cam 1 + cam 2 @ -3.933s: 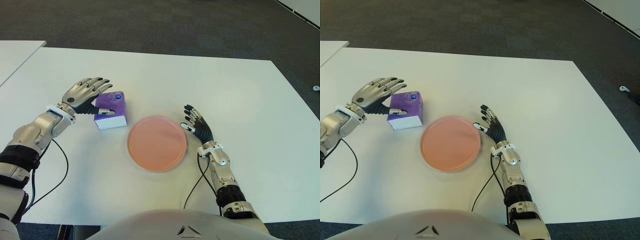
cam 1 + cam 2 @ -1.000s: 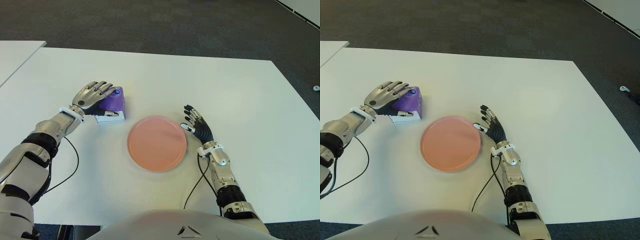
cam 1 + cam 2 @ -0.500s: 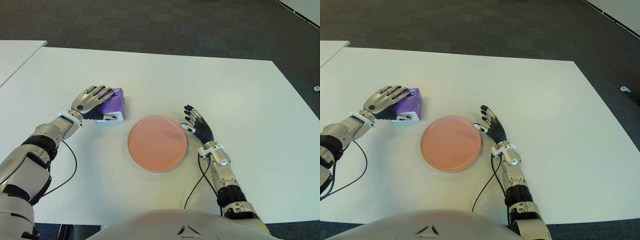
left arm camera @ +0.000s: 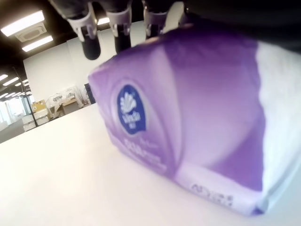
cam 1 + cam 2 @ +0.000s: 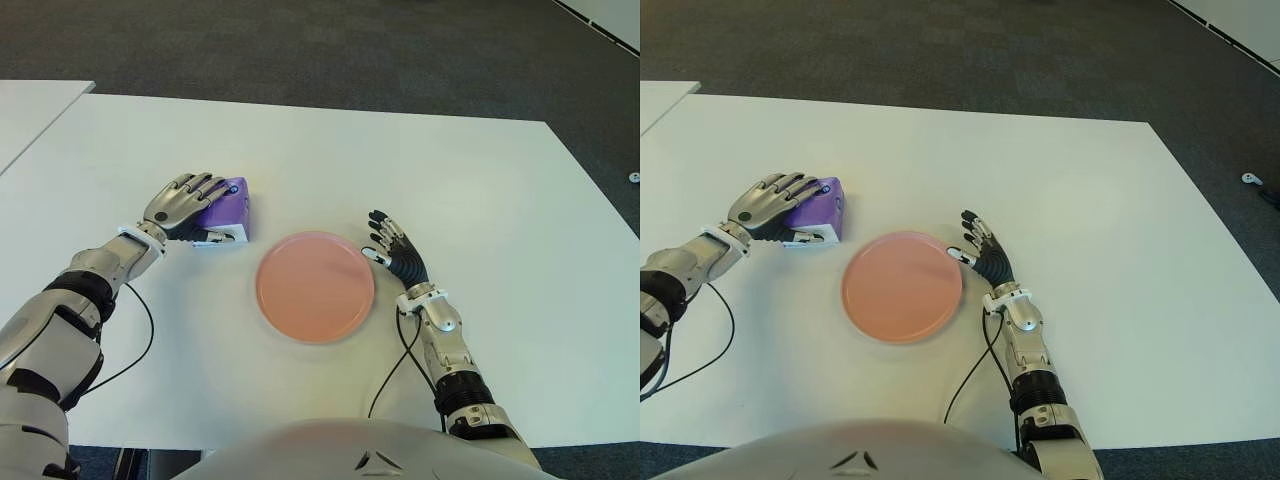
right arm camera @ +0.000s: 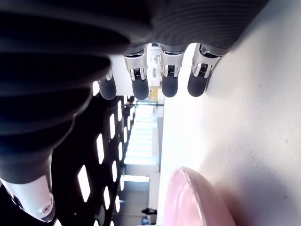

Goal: Put the tissue paper into the plate.

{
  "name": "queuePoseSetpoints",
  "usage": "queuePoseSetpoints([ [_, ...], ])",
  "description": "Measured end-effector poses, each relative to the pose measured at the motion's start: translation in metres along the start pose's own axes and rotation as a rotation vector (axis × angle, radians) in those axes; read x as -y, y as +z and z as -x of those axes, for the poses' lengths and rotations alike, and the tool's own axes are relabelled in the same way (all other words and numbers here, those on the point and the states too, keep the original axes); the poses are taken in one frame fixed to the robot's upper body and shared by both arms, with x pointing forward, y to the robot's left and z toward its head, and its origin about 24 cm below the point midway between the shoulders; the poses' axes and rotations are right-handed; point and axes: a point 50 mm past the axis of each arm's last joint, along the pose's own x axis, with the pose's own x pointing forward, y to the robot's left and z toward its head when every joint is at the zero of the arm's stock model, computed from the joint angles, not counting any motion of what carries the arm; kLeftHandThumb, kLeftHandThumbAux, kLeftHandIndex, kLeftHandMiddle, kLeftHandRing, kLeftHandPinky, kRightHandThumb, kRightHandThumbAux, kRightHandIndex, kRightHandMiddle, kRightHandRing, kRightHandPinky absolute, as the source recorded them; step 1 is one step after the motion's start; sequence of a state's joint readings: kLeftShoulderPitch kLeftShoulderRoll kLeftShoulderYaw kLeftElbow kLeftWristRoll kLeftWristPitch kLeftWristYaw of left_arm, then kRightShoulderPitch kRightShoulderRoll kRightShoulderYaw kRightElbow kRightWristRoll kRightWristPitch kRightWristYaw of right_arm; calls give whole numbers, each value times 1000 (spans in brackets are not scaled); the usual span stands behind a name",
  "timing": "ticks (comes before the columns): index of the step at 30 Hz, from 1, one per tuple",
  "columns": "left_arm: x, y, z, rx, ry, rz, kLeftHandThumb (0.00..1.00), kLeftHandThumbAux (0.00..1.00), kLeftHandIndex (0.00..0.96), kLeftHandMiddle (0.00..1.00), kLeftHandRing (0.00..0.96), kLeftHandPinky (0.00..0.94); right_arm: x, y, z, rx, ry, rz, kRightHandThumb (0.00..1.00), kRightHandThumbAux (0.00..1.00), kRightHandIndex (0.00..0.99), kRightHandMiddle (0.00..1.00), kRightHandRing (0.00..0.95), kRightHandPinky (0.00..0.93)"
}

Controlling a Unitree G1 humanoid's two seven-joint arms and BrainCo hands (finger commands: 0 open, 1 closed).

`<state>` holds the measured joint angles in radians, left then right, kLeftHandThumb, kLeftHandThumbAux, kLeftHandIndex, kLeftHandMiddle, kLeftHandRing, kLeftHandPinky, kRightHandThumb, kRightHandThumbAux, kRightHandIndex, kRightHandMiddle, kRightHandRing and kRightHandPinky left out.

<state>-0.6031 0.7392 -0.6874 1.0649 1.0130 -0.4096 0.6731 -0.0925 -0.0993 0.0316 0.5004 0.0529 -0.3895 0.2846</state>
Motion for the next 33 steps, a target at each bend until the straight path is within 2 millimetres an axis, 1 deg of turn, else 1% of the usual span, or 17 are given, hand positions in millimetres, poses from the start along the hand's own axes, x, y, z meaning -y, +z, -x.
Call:
queuePoseSetpoints([
  [7, 3, 2, 0, -2, -10, 7, 393, 86, 0, 0, 0, 0, 0, 0, 1, 0, 0, 0, 0, 667, 0, 0, 0, 0],
  [17, 5, 3, 0, -6, -21, 6, 382, 90, 0, 0, 0, 0, -1, 0, 2, 0, 2, 2, 4, 665, 0, 0, 0, 0],
  [33, 12, 9, -6, -49, -22, -3, 393, 107, 0, 0, 0, 0, -1, -2, 5, -7, 0, 0, 6, 669, 0, 0, 0, 0],
])
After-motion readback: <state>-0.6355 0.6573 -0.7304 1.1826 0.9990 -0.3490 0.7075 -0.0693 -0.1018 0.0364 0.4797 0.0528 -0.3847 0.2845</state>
